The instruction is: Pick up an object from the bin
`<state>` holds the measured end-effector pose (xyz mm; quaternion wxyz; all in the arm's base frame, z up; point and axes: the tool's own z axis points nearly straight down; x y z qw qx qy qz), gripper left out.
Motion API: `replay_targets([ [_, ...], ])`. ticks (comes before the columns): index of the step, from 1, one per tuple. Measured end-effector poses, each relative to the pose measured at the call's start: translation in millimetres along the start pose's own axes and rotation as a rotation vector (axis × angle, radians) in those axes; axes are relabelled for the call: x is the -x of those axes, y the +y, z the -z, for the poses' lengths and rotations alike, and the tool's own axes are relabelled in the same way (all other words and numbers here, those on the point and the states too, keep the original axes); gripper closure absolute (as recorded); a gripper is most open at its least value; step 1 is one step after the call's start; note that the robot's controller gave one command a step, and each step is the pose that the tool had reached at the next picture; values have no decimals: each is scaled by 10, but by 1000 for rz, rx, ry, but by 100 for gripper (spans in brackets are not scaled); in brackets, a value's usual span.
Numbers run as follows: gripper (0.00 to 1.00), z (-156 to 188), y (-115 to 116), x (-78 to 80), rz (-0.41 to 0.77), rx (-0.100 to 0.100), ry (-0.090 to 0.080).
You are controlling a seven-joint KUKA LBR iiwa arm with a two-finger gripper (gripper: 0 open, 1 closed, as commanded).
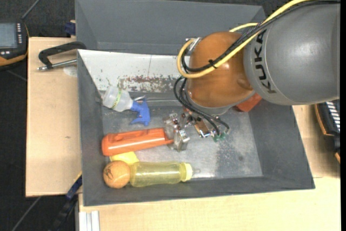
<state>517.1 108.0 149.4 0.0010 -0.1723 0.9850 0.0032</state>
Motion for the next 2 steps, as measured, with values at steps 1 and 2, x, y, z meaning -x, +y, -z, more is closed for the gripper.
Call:
replay_targets([
  [1,100,798,21,84,21,-3,-19],
  [2,100,955,16,99,19,-4,-30],
])
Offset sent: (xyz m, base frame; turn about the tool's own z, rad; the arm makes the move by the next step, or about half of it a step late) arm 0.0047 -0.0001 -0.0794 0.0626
